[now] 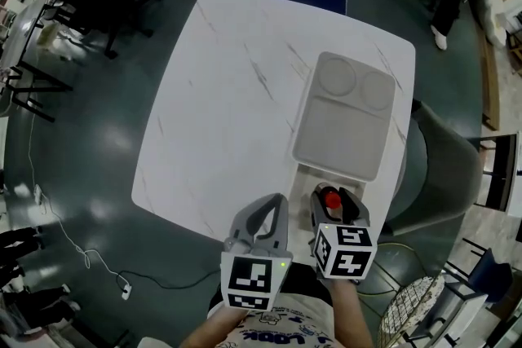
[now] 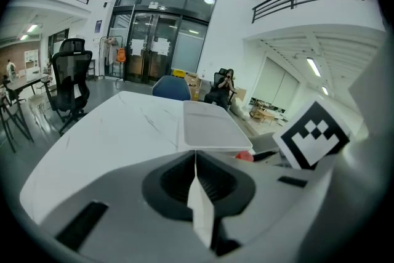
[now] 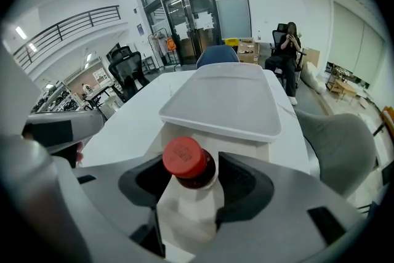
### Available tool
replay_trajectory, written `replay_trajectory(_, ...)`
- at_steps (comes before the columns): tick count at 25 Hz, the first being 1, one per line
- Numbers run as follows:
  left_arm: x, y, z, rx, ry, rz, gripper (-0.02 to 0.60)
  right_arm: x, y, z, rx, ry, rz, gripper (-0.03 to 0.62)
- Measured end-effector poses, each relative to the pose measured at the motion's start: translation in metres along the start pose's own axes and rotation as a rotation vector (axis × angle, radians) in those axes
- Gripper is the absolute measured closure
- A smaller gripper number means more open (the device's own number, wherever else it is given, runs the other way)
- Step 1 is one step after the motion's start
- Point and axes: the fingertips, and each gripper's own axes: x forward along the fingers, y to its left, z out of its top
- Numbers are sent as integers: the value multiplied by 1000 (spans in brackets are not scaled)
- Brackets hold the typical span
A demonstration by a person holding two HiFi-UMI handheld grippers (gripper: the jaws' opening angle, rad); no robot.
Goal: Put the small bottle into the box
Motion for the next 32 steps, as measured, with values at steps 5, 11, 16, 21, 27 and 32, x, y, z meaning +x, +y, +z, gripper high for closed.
replay_trajectory(5,-5,-1,6,8,-23,-1,561,-19,-1,9,15,-54,2,365)
replay_trajectory(11,-17,-3,25,30,-77,-10,561,-53,0,35,38,-175,-27,366)
replay_trajectory(16,-28,-7,44,55,-131,-18,561,-82,7,56,106,-307,-12,367)
replay_trajectory(21,-42,-15,62,77,-186,-31,561,-106,19,65,97,-373,-7,367)
replay_trajectory(27,-58,-16,82,101,-243,-37,561,-129,35,78,72,-445,-17,367)
replay_trajectory(32,-70,-16,93,110,-279,-41,561,-144,46,85,52,-479,-20,367)
